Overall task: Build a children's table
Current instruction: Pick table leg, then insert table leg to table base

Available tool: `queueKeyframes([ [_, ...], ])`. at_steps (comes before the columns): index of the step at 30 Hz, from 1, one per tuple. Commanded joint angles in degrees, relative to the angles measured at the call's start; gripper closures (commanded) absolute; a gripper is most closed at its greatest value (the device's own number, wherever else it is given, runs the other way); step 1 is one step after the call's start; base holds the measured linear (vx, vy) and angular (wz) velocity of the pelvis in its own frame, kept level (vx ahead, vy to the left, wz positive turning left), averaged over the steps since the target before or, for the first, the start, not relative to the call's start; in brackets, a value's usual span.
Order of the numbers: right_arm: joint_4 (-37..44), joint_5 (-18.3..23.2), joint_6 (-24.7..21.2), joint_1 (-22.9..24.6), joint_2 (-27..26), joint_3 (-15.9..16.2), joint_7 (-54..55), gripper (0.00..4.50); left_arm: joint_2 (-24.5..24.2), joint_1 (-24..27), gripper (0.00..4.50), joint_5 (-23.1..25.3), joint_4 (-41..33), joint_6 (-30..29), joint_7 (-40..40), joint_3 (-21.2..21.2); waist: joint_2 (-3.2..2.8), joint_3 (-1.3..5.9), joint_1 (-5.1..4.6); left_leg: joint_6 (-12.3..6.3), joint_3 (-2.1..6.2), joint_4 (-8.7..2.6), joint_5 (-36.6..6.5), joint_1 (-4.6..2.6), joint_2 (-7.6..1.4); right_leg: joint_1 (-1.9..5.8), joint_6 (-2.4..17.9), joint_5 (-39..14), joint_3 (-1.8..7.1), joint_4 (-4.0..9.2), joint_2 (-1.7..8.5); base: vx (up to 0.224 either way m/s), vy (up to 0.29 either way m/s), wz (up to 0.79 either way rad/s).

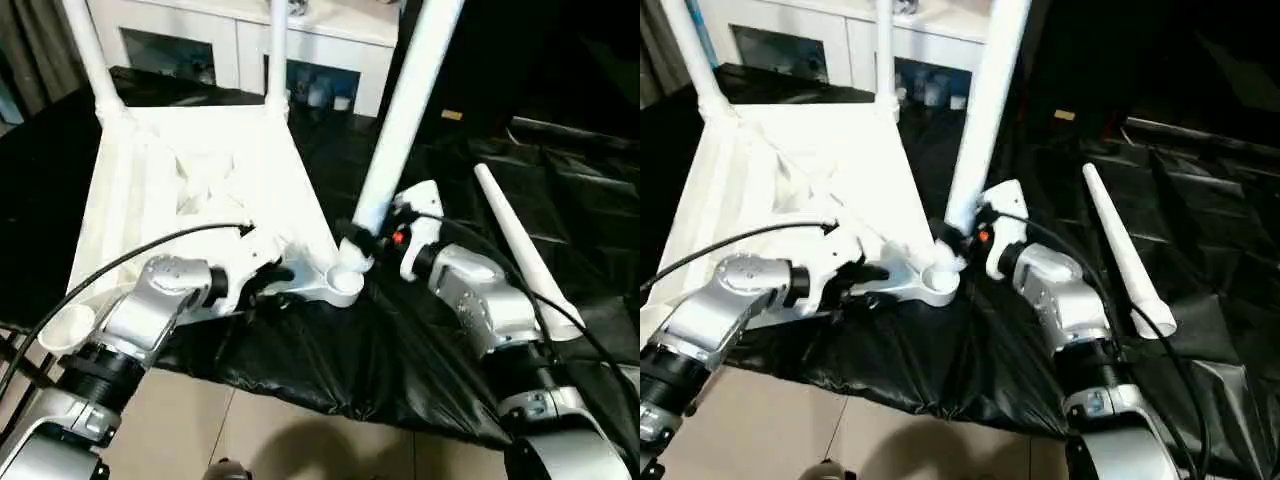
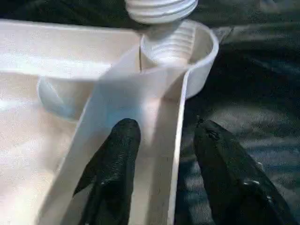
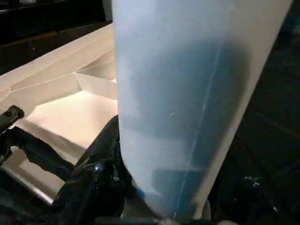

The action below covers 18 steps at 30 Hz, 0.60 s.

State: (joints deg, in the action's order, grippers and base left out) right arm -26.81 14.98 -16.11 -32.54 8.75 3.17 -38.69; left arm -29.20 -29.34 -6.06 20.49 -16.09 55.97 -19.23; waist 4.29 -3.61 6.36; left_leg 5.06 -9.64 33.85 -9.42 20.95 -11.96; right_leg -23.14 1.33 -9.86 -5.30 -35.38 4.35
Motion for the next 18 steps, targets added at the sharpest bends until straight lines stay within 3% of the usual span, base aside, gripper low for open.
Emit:
queueKeyframes([
  [1, 2.1, 0.0, -0.8, 0.2, 0.9, 0.5, -1.3, 2.61, -0.3, -0.7, 2.66, 0.8, 0.9, 1.2, 1.6, -0.7, -1.15, 4.28, -0.13, 2.5, 0.13, -4.29, -12.8, -0.85, -1.41, 3.07, 9.0, -11.2, 3.29, 3.68, 4.01, 0.0, 0.0, 0.0],
  [18, 0.8, -1.1, -3.6, -0.3, 3.1, 3.4, -6.2, 2.61, -1.4, -2.3, 3.87, 2.0, 4.9, 1.0, 6.8, -1.4, -1.36, 4.33, 0.06, 2.58, 0.16, -4.26, -12.6, -0.97, -1.44, 3.06, 10.1, -9.9, 3.31, 3.41, 4.13, 0.0, 0.0, 0.0],
])
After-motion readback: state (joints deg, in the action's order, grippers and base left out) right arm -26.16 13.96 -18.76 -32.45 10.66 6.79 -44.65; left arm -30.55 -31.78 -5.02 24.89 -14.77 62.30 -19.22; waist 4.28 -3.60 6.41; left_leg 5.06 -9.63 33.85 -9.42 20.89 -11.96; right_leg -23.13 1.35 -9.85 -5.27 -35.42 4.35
